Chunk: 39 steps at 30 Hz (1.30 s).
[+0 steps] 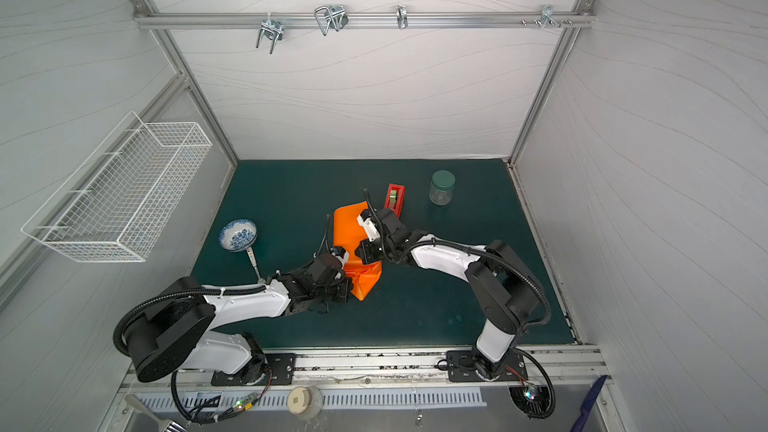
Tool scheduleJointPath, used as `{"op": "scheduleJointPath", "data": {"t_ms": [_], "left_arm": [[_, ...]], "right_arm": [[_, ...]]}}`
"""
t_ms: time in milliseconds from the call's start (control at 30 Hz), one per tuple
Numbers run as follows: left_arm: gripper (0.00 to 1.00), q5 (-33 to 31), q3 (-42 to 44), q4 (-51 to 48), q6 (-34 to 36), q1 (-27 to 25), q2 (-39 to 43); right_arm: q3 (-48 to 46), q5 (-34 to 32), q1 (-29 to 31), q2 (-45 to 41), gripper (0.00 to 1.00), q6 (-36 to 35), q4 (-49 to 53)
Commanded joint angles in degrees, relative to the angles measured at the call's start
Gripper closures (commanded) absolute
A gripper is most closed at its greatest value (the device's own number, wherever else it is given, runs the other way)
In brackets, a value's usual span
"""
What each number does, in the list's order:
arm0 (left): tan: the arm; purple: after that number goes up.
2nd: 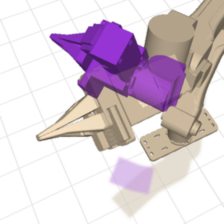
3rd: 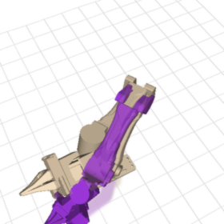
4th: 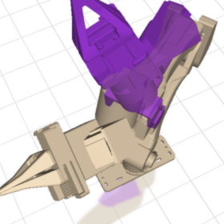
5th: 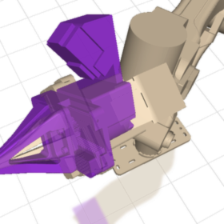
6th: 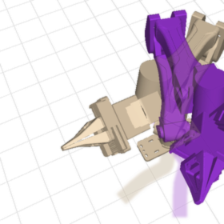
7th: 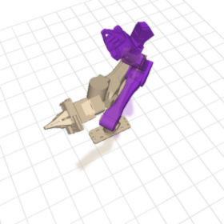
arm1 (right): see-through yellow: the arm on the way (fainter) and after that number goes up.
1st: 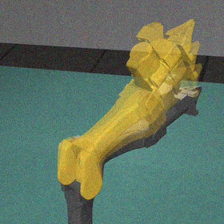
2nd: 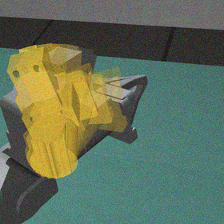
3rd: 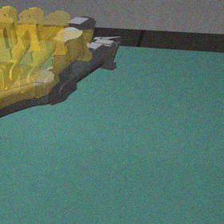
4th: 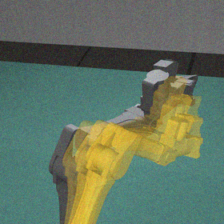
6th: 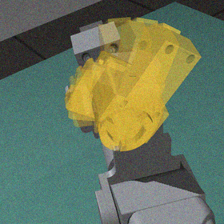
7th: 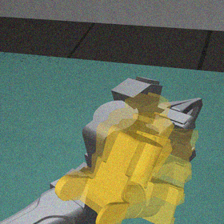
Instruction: Wrap the gift box in paper
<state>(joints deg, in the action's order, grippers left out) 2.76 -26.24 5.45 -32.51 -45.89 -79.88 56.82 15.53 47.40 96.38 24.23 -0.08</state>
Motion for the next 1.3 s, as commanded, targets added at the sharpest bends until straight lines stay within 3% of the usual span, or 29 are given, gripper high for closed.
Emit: {"op": "scheduleJointPath", "data": {"t_ms": [0, 800, 900, 1000, 1267], "left_arm": [[0.99, 0.42, 0.22, -0.27, 1.42, -2.24, -0.91], [1.00, 4.14, 2.58, -3.46, -1.33, -7.12, 2.99], [0.94, 3.62, 2.43, -3.55, -0.70, -7.03, 7.54], [0.82, 0.00, 2.09, -6.61, -0.96, -6.32, 13.28], [0.66, -0.17, 0.86, -17.90, -5.23, 3.75, 23.24]], "right_arm": [[-1.80, 0.28, 0.09, 1.10, 0.86, 0.44, 2.76], [-1.18, 0.60, 0.08, 1.43, 0.87, 0.67, 2.80], [-0.45, 0.63, 0.07, 1.27, 0.86, 0.13, 3.43], [1.08, 1.19, 0.14, 0.45, 0.83, -0.73, 4.65], [6.11, -0.15, 0.10, -7.07, 0.65, -3.73, 10.78]]}}
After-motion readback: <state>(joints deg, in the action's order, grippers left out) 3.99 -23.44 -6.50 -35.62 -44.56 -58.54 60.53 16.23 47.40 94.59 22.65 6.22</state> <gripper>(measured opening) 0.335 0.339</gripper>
